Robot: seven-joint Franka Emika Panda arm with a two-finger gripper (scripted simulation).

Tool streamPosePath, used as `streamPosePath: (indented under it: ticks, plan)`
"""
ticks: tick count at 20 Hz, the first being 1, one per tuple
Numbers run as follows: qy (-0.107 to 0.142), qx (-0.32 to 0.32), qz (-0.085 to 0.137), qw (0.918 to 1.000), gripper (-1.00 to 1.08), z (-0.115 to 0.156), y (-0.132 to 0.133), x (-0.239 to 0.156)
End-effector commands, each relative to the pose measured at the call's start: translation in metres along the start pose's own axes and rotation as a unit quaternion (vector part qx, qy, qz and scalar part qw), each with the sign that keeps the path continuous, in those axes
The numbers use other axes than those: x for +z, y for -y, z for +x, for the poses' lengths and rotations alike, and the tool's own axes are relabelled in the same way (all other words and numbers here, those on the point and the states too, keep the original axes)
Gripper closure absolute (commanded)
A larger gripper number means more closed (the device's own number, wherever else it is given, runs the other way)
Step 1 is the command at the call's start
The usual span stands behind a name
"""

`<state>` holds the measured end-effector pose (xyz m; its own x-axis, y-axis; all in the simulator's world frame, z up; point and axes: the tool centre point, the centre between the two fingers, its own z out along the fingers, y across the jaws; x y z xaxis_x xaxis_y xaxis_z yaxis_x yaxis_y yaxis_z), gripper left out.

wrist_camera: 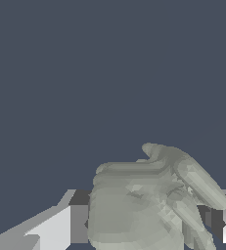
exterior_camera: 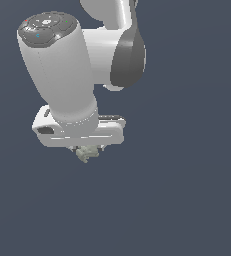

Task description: Pick up the object and move it to a goal position.

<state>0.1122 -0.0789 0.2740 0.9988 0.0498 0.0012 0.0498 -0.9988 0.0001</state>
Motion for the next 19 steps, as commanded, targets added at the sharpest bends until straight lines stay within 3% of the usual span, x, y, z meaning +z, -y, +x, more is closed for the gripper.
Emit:
streamPosePath:
  ticks: [1, 19]
  plan:
    - [0.000, 0.000, 0.000, 1.0000, 1.08, 0.006, 0.000, -0.012]
    - [0.000, 0.000, 0.000, 1.0000, 1.08, 0.023, 0.001, -0.040]
